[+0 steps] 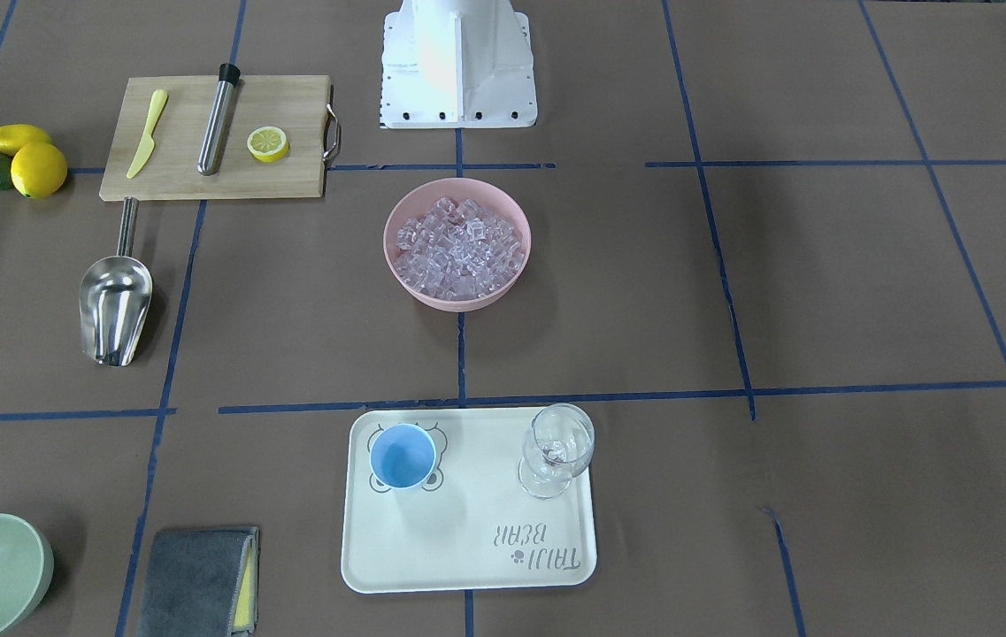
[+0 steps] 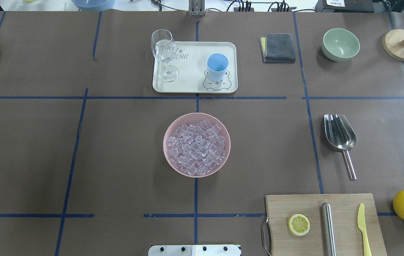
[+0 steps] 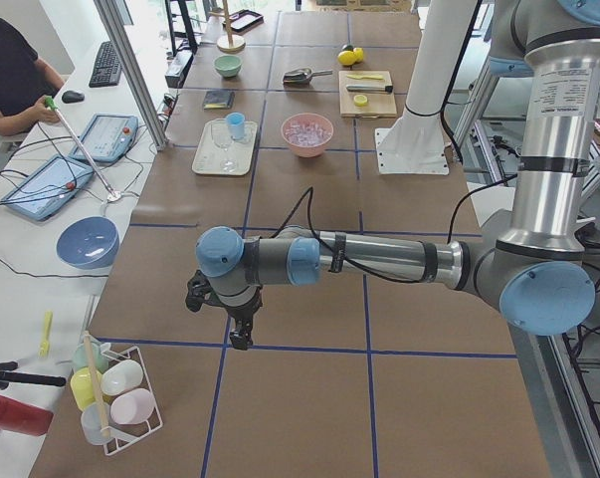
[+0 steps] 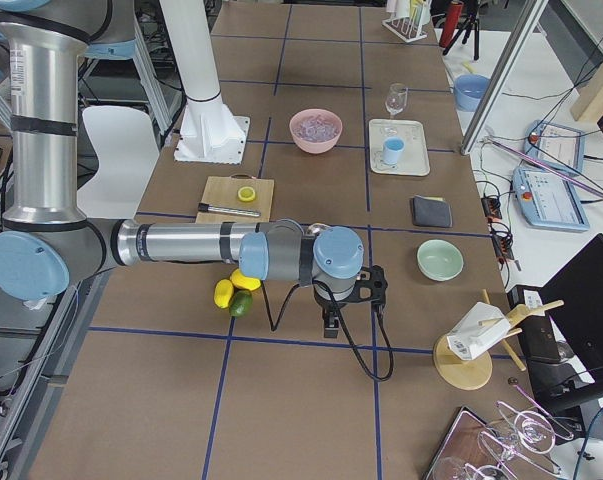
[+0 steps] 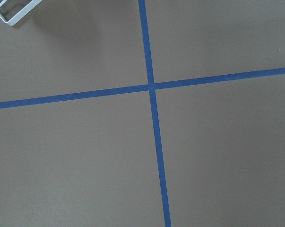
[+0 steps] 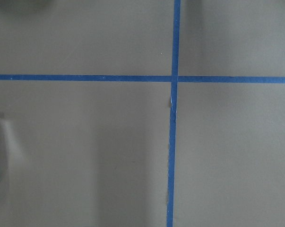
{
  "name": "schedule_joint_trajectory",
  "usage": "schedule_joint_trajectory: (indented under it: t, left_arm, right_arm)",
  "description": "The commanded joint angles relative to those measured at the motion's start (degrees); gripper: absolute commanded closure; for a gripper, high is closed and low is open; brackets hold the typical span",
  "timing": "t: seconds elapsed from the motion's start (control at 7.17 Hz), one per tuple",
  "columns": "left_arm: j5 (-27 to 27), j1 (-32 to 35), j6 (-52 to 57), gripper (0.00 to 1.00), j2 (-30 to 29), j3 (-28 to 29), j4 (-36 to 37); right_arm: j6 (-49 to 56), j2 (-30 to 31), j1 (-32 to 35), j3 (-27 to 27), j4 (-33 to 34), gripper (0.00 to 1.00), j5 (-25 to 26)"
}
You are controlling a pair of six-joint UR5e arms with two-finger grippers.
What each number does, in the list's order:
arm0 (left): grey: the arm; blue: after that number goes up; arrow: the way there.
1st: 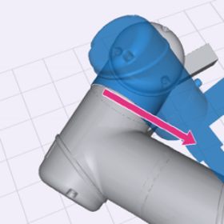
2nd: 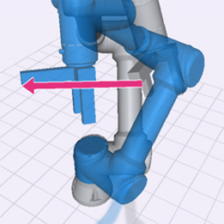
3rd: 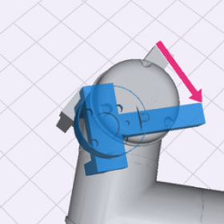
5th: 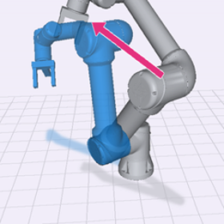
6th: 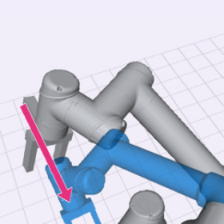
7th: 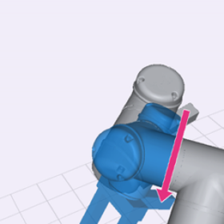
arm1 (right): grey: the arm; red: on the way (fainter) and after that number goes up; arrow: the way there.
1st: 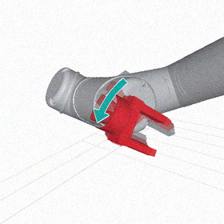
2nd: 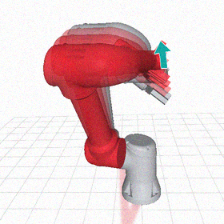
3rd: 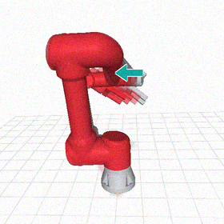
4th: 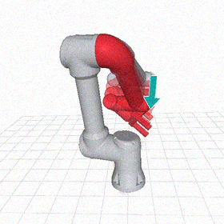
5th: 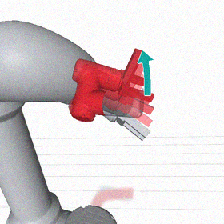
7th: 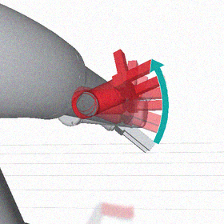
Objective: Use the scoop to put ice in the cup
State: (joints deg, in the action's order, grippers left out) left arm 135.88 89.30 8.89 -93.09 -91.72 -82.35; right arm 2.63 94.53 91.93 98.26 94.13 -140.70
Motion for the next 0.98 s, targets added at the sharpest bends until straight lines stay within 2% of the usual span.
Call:
schedule_joint_trajectory:
  t: [0.0, 0.28, 0.56, 0.7, 0.84]
  left_arm:
    - [0.17, 0.00, -0.10, 0.00, -0.34, -0.21, 0.00]
    - [0.61, -0.09, 0.69, 0.00, -0.43, -2.04, -3.40]
    - [0.70, -1.31, 0.69, 0.00, -0.43, -3.02, -18.38]
    - [0.62, -5.93, 0.26, 0.00, -0.60, -3.20, -30.20]
    - [0.79, -9.63, 0.08, 0.00, -1.47, -3.55, -35.28]
  right_arm:
    - [0.01, -0.05, 0.01, 0.35, 0.00, 0.00, -0.02]
    - [-0.08, -0.75, 0.01, 0.52, 0.00, 0.00, -0.28]
    - [-0.16, -2.16, -0.43, 0.61, 0.09, 0.00, -0.62]
    - [-1.56, -2.42, -0.78, 1.48, 0.00, 0.00, -2.46]
    - [-3.66, -6.08, -1.57, 1.67, 0.35, 0.00, -3.17]
